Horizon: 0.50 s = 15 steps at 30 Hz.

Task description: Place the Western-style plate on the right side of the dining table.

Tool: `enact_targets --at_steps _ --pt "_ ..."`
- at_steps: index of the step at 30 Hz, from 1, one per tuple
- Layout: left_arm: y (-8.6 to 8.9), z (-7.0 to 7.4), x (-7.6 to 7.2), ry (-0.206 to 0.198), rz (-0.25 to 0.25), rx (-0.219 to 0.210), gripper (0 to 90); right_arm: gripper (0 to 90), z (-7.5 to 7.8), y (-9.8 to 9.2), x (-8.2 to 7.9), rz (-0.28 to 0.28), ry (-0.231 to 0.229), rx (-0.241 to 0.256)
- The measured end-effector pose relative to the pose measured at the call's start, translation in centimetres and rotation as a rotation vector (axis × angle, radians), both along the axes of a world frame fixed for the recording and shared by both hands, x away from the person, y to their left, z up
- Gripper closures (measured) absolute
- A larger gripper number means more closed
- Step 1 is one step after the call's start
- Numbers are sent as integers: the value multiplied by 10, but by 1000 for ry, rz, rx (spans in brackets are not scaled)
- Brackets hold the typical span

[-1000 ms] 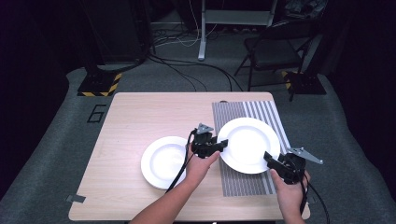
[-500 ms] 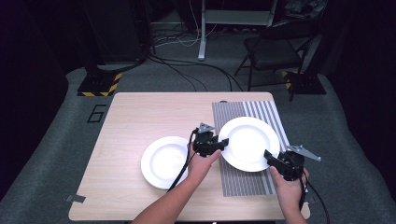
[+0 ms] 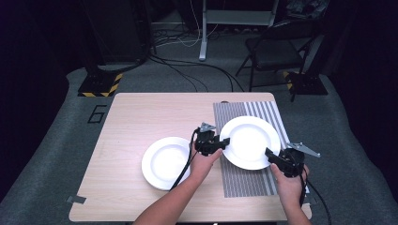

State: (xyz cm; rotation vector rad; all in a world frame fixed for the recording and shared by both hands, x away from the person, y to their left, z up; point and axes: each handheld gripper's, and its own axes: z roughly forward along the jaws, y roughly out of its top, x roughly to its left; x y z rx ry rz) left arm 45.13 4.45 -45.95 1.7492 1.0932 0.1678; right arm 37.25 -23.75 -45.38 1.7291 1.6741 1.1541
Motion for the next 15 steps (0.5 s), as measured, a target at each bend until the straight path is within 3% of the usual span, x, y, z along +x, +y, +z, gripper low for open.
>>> enact_targets --at_steps 15 --pt "-7 -13 7 14 0 11 579 509 -15 -6 10 -4 21 -6"
